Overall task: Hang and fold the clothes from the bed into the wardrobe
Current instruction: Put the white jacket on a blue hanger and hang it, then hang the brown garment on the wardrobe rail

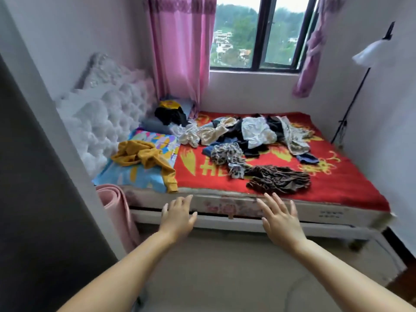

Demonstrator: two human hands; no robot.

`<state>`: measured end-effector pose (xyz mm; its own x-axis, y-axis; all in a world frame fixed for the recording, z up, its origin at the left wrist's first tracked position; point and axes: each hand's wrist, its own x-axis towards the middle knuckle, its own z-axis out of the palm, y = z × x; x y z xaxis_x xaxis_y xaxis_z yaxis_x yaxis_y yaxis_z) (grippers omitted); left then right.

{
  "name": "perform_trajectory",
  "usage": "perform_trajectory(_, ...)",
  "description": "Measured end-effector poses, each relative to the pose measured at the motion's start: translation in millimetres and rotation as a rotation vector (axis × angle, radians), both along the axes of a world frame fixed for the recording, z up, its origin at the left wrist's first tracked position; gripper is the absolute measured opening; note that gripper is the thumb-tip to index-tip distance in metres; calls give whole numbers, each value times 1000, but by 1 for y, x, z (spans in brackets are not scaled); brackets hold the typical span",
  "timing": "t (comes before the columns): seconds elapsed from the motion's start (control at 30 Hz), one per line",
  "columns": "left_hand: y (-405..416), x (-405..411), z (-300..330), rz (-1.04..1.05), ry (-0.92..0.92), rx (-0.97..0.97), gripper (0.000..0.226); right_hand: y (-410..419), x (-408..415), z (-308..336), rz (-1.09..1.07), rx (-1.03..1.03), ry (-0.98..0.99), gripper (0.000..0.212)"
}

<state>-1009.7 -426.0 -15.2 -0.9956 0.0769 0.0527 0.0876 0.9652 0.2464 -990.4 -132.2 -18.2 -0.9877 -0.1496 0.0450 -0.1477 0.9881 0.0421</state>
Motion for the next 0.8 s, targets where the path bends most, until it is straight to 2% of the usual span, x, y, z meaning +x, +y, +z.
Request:
perform_trajectory(0.13, 38, -59, -9, -93, -6, 16, 58, 28, -36, -20, -80, 26, -51, 57)
perform_trajectory(0.3, 64, -156, -26, -185, -19, 6, 58, 47, -122, -37, -129, 12, -84, 56)
perform_trajectory(0.57, 90, -317, -46, -248, -147, -50, 58, 79, -241, -68, -284, -73, -215, 56)
perform_trajectory(0.8, 165, -392, -96, -403, -339, -122, 55, 138, -291, -116, -422, -105, -381, 58)
